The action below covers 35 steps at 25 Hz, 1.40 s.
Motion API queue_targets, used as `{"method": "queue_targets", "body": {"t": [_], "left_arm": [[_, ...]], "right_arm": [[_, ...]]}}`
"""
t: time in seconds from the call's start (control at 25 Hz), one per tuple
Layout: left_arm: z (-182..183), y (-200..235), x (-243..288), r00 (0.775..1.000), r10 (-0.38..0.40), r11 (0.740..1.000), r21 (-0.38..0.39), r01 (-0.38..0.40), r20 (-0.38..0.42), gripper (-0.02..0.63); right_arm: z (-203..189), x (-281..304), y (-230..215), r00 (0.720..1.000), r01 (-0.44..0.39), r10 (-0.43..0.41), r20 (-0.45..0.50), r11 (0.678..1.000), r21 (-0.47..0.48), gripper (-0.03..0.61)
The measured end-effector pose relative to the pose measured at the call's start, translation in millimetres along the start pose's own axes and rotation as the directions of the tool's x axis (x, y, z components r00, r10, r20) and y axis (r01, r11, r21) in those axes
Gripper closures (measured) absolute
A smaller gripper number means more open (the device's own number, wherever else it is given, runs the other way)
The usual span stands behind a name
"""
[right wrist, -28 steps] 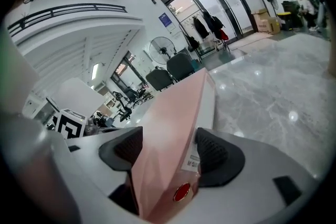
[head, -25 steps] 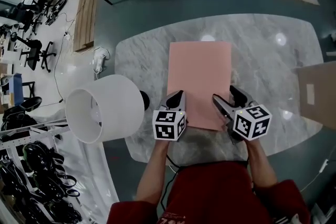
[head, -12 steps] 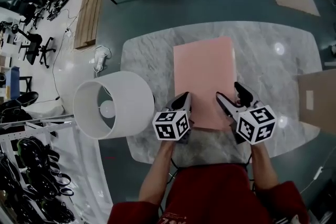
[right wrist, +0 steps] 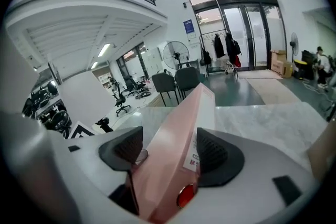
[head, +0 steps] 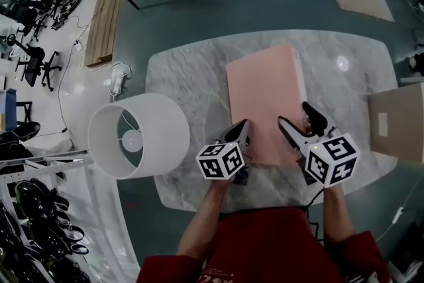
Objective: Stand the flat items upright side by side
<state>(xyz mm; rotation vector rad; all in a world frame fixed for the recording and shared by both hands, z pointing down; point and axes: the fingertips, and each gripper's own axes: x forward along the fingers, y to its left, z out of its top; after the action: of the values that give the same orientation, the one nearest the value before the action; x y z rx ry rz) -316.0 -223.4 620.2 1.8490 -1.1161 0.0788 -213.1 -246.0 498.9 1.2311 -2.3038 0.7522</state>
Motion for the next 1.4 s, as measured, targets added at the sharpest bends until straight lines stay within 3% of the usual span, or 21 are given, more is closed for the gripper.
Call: {"method": "queue_targets", "body": {"t": [0.2, 0.44, 0.92, 1.16, 1.4], "left_arm": [[-5, -15, 9, 1.000, -0.023, 0.999, 0.038, 0.023, -0.004, 0.609], [-2, -14, 6, 1.000, -0.007, 0.996, 0.088, 0.010, -0.029, 0.609], [-12, 2, -13, 0.999, 0.027, 0.997, 0.071, -0.023, -0.044, 0.609], [-20, 6, -15, 0.998, 0.033, 0.997, 0.068, -0.029, -0.056, 0.609], [-25, 14, -22, 0.999, 0.024, 0.998, 0.060, -0.022, -0.048, 0.609]], "right_arm": [[14, -13, 1, 0.999, 0.037, -0.037, -0.005, 0.999, -0.039, 0.276], [26, -12, 21, 1.000, 0.006, -0.006, -0.002, 0.997, -0.071, 0.284], [49, 2, 86, 0.995, -0.095, 0.092, -0.025, 0.968, -0.231, 0.285], [44, 12, 117, 0.979, -0.180, 0.136, -0.152, 0.928, -0.326, 0.295], [48, 13, 138, 0.979, -0.191, 0.158, -0.126, 0.928, -0.320, 0.308]]}}
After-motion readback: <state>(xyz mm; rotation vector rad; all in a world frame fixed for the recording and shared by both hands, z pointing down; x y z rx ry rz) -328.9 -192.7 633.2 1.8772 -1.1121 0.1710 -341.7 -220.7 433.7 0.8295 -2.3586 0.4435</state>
